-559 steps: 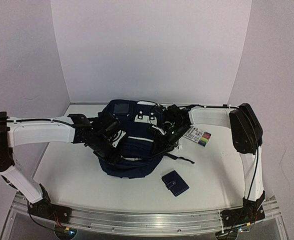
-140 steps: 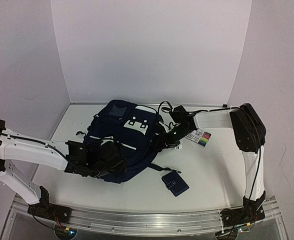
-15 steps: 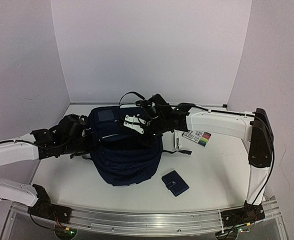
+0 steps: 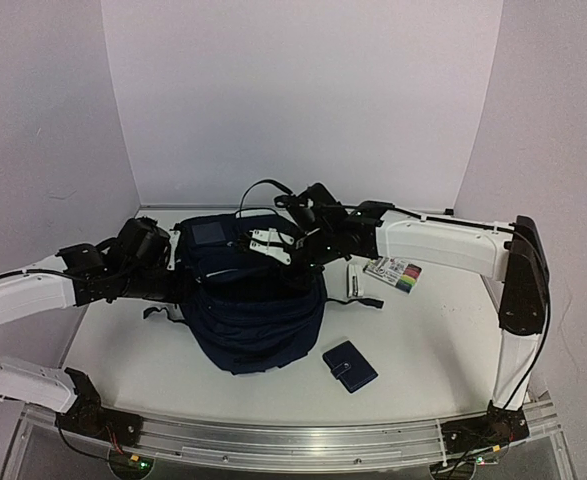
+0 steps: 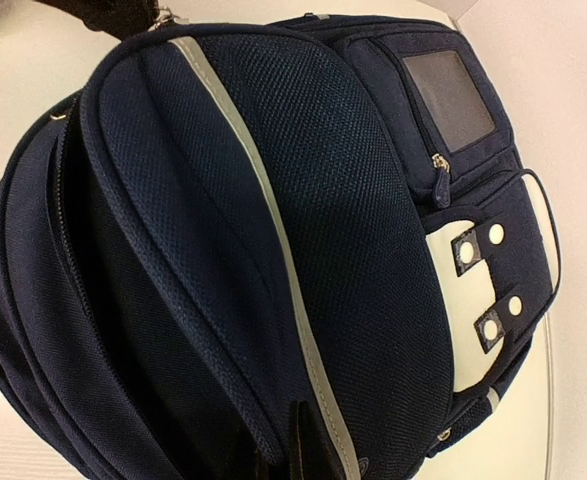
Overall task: Pack the student bag
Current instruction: Unzip the student bag at the center of the board.
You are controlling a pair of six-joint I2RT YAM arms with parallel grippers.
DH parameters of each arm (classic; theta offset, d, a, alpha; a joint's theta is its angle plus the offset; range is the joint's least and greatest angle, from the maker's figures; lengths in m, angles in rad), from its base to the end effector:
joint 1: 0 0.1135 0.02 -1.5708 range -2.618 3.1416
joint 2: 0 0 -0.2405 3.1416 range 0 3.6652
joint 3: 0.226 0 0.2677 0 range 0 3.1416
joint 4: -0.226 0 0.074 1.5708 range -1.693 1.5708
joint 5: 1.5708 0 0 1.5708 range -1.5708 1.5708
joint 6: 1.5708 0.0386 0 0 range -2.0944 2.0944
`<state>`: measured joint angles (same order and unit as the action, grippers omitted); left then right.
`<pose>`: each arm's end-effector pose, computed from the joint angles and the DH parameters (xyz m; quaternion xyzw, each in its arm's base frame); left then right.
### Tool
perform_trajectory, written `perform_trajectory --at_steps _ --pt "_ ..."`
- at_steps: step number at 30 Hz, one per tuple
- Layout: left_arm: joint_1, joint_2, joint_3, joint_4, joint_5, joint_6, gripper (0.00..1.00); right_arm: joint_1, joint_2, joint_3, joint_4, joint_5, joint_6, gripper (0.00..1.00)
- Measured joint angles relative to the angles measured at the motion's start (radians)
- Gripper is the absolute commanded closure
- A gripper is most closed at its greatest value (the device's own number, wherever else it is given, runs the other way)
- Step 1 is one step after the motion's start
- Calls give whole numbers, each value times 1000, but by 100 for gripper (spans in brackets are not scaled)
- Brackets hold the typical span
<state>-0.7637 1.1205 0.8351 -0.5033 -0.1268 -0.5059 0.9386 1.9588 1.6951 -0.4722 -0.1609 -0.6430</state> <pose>0.1924 -0.1775 0.2345 0.0947 0.9181 -0.1784 0.3410 0.2678 0.3760 0.2508 -0.6707 0.6176 0.1322 0.3889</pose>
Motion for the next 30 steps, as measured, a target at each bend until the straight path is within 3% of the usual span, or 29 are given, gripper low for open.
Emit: perform_trajectory --at_steps 5,10,13,17,19,24,30 --pt "47 -14 5 0 44 68 93 0 -27 -22 28 -12 -17 100" --pt "73 119 79 -25 46 151 94 -4 -31 -26 34 -3 -19 100" --pt "73 205 131 -38 31 188 84 -12 -31 -22 29 0 -12 100" --pt "94 180 135 -37 14 219 51 -27 -31 4 -10 -6 6 100" --pt "117 87 101 -38 18 232 42 -38 -31 21 -26 -12 13 97" --pt "140 -160 64 -20 85 246 32 -54 -30 50 -54 -21 19 91" --pt "140 -88 91 48 237 307 32 -54 -15 95 -78 -24 22 92"
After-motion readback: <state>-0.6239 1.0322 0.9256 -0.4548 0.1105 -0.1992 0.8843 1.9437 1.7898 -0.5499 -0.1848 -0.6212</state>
